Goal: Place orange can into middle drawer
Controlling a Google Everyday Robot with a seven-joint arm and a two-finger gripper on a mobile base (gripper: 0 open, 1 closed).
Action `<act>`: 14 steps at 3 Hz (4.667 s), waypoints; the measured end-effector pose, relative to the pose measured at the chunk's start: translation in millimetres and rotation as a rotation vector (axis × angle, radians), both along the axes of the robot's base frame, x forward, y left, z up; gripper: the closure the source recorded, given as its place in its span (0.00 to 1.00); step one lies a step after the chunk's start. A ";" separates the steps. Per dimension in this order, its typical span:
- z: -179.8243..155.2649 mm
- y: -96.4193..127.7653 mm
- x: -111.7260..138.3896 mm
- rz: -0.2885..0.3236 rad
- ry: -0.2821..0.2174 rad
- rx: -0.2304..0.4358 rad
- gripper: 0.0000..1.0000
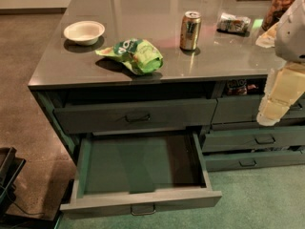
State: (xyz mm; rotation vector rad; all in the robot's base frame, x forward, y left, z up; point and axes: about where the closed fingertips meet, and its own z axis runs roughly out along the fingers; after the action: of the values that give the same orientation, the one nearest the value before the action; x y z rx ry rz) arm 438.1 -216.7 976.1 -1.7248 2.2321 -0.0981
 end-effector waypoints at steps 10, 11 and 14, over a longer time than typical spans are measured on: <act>-37.2 7.3 252.7 -0.116 -0.298 0.250 0.00; -42.6 10.3 277.8 -0.131 -0.330 0.282 0.00; -61.5 23.3 332.0 -0.189 -0.375 0.414 0.00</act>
Offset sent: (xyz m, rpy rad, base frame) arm 0.0380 -0.0150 0.0085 0.0202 -0.0463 -0.0145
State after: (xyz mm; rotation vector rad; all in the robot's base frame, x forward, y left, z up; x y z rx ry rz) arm 770.2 -193.4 914.6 -1.1694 1.9613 0.0002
